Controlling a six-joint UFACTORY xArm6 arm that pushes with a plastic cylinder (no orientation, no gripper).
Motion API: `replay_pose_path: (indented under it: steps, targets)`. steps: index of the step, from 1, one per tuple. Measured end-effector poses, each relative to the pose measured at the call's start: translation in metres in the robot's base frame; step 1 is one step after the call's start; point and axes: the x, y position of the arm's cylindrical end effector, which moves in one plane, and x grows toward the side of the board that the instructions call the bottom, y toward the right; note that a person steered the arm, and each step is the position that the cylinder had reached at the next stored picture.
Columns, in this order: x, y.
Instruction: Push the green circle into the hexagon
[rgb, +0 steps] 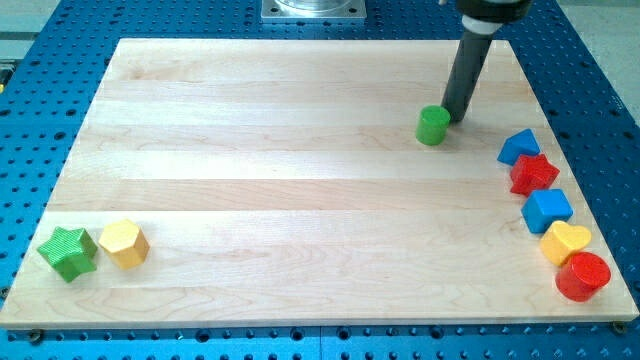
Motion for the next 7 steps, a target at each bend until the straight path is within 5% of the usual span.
replay_pose_path:
  steps: [2, 4, 7]
  targets:
    - [0.037, -0.11]
    - [0.055, -0.048]
    - [0.096, -0.092]
